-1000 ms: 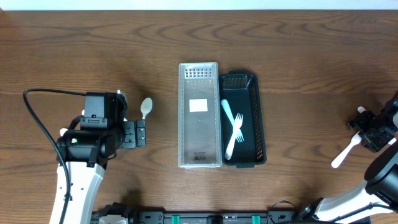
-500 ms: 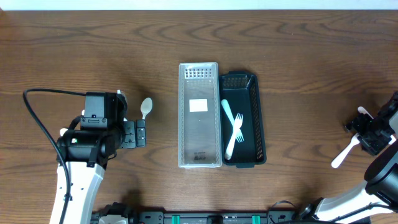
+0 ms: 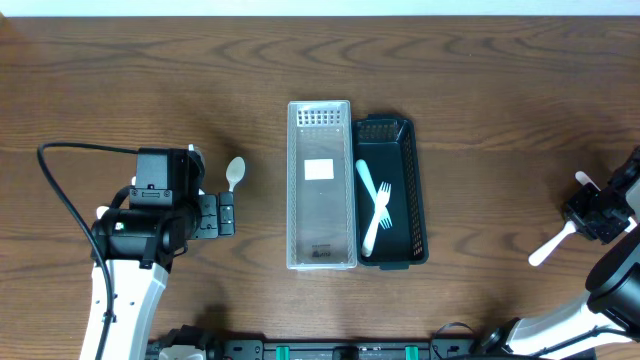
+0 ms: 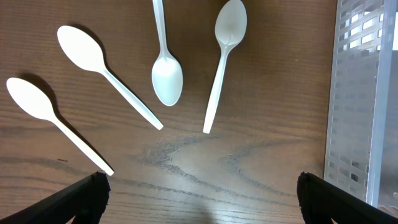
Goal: Pack container
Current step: 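Lower right gripper onto the third white fork and grasp it, then carry the third fork into the black basket and release, then move right gripper to the white spoon on the right and grasp it, then carry the spoon into the black basket and release, then lower left gripper onto a white spoon on the left and grasp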
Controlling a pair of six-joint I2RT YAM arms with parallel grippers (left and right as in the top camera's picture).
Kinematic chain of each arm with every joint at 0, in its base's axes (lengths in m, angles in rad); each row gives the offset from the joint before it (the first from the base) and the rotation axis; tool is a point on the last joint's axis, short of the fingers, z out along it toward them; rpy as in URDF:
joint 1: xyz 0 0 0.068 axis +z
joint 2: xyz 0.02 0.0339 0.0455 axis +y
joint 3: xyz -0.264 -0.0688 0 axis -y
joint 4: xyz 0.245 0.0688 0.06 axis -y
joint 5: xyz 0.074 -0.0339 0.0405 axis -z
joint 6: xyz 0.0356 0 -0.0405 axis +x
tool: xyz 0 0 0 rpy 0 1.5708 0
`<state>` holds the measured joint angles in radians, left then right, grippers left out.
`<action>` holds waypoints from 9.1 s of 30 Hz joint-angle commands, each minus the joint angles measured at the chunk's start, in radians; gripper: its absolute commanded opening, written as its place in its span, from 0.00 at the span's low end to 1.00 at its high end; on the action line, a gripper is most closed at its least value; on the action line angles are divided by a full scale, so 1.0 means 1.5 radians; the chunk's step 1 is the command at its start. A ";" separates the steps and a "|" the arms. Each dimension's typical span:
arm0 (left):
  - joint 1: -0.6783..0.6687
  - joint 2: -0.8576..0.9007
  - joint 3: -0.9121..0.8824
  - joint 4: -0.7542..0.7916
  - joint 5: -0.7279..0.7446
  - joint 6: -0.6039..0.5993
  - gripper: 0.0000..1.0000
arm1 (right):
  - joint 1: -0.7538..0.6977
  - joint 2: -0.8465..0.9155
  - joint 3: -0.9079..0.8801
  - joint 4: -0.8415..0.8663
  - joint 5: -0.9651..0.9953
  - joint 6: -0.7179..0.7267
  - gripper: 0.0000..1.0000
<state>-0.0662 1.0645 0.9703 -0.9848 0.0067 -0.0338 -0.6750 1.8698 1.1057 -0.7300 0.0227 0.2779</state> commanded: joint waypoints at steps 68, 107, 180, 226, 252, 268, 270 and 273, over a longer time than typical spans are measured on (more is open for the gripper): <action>0.003 0.000 0.003 -0.001 -0.010 -0.009 0.98 | 0.426 -0.225 0.247 -0.130 0.155 0.404 0.76; 0.003 0.000 0.003 -0.001 -0.010 -0.009 0.98 | -0.053 0.136 0.246 -0.095 0.030 0.746 0.91; 0.003 0.000 0.003 -0.001 -0.010 -0.009 0.98 | -0.007 0.134 0.247 -0.153 0.016 0.304 0.01; 0.003 0.000 0.003 -0.001 -0.010 -0.009 0.98 | 0.744 0.007 0.247 -0.225 -0.069 0.073 0.26; 0.001 0.250 0.217 -0.020 -0.010 0.041 0.98 | 0.409 -0.230 0.298 -0.346 0.015 0.009 0.56; 0.001 0.489 0.200 0.078 0.007 0.099 0.98 | 0.407 -0.230 0.104 -0.211 0.012 0.016 0.61; 0.001 0.507 0.198 0.085 0.007 0.102 0.98 | 0.407 -0.230 0.104 -0.211 0.012 0.016 0.61; 0.001 0.533 0.198 0.093 0.007 0.102 0.98 | 0.407 -0.230 0.104 -0.211 0.012 0.016 0.61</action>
<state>-0.0666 1.8282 1.2827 -0.8505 0.0128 0.0990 -0.0570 1.5295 1.2655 -1.0492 0.0406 0.3058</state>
